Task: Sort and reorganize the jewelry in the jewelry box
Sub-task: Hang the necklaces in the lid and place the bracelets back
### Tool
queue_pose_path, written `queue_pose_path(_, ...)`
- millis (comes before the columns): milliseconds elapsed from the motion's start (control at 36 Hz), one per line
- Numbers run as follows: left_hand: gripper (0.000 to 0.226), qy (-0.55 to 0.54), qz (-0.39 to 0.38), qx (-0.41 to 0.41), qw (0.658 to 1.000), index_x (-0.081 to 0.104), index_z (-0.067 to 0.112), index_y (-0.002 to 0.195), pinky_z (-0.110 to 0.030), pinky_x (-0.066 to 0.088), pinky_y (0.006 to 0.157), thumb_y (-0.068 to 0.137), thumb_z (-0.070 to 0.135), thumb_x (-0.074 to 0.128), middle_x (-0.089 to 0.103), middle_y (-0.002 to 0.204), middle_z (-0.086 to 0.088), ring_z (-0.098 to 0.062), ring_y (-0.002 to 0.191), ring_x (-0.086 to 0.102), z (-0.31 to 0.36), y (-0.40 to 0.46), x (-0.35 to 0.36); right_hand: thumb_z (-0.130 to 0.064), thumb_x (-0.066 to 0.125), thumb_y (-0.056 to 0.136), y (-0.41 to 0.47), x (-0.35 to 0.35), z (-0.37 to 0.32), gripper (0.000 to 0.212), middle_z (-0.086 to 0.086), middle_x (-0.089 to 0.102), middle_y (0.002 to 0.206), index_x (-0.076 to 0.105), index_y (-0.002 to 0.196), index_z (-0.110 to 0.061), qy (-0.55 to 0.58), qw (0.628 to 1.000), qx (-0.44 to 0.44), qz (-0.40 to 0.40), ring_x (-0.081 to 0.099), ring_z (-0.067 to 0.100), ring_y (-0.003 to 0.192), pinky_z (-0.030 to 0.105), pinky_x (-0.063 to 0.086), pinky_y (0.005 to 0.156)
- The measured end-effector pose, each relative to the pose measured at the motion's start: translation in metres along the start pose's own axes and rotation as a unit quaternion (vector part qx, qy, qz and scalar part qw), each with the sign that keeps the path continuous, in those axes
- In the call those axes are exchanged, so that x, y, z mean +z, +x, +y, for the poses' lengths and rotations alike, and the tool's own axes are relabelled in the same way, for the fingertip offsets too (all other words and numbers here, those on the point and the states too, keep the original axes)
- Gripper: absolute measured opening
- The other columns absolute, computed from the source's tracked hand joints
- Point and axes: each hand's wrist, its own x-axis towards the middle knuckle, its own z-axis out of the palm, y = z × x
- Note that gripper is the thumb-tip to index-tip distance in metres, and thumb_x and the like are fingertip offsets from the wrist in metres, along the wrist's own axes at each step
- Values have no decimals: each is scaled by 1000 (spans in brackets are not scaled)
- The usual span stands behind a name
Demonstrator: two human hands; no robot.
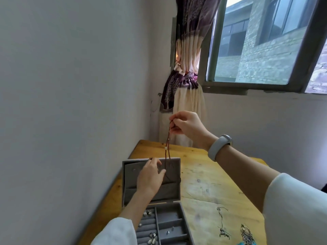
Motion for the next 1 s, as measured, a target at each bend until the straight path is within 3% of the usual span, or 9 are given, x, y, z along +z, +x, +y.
queue_pose_path(194,15,17,67,12,998,56,19,102,-16,44,68,92,29,54,63,94,4,-5,79,54,-13,-5,28,3,43,91,10,-1,15,18,10,62,77,60,92,-2,36,999,-8,13,64,17,66,24,57,64)
queue_pose_path(306,30,181,40,48,982,53,22,119,-29,35,96,96,33,38,59,116,4,-12,110,49,-23,-18,43,5,41,90,10,-1,28,20,11,61,78,60,93,-1,51,999,10,16,65,20,69,28,58,67)
queue_pose_path(389,35,269,-6,51,962,55,24,119,-37,25,105,95,38,33,56,120,4,-16,117,43,-32,-29,47,5,42,90,8,2,37,20,11,61,79,60,95,-1,41,999,18,12,66,22,72,29,58,70)
queue_pose_path(444,32,287,-19,55,956,61,22,111,-43,28,104,91,39,42,58,115,1,-19,114,47,-38,-36,47,4,42,91,8,3,41,19,11,62,80,60,97,-1,38,999,17,11,66,21,73,28,58,69)
queue_pose_path(556,23,284,15,82,955,71,17,77,-51,45,87,60,31,79,65,97,-9,-28,98,60,-48,-43,47,4,44,89,7,5,44,19,10,62,79,60,100,0,39,999,12,4,66,19,71,26,58,69)
queue_pose_path(722,16,265,31,105,958,69,19,72,-57,42,93,61,27,78,62,115,-14,-32,114,55,-51,-51,48,3,50,88,0,7,54,15,13,63,80,59,98,-3,35,998,31,-40,66,21,71,26,58,68)
queue_pose_path(889,12,247,40,107,962,67,21,73,-58,39,95,65,24,74,58,125,-15,-32,123,49,-58,-54,51,0,55,87,-10,10,78,15,6,65,78,59,100,-6,-85,991,26,-104,65,11,64,15,51,59)
queue_pose_path(1000,9,243,37,114,963,66,21,75,-58,36,98,69,27,70,54,130,-13,-31,126,45,-59,-56,52,-2,57,85,-13,14,105,14,7,68,82,62,97,-9,-240,964,-31,-108,67,19,76,30,55,74)
